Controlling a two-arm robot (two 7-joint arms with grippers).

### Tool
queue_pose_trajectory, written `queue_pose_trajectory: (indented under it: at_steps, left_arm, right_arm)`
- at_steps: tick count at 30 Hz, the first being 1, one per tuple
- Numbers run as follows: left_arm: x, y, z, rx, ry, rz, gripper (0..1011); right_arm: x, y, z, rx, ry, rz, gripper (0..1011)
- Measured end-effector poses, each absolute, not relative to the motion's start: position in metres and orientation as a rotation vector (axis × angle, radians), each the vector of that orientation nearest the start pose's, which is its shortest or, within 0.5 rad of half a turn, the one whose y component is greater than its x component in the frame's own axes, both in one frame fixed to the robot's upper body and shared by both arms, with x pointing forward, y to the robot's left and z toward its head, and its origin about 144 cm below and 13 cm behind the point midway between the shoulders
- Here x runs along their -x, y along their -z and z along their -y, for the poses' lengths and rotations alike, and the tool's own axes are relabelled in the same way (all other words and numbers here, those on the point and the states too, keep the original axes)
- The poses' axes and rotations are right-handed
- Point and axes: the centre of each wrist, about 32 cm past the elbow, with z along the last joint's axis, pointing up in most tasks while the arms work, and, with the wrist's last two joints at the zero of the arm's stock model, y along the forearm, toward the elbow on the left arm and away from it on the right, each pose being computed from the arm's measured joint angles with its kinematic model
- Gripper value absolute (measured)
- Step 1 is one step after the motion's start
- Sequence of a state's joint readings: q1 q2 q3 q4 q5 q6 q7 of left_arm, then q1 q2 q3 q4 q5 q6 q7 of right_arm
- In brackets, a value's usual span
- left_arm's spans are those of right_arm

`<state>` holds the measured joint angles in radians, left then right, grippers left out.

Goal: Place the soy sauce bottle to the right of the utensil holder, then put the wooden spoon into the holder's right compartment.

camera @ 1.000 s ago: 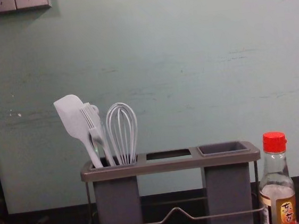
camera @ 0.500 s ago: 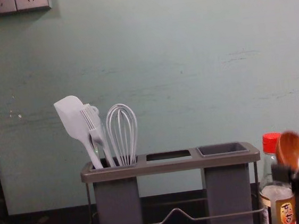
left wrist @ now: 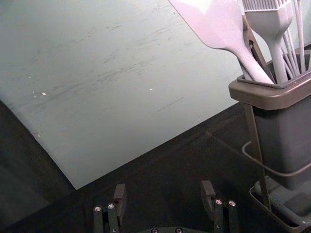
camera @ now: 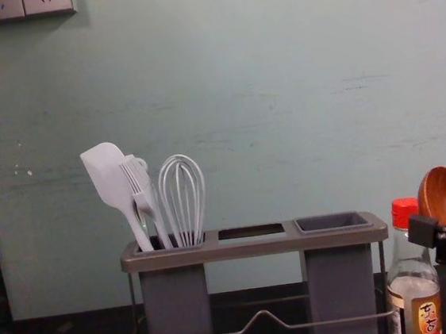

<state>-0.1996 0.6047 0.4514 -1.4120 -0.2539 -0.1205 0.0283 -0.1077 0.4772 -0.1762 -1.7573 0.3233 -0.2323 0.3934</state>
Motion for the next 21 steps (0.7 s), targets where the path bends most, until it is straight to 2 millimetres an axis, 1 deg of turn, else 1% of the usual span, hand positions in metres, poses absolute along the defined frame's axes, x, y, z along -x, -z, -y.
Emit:
queue_pose_trajectory:
  at_steps: [21]
  left_arm:
    - [-0.4886, -1.1398, -0.3097, -0.304, -1.248, 0.285, 1005]
  right_arm:
    - [-0.4227, -1.1716, 0.2865, -0.057, 0.911, 0.257, 839]
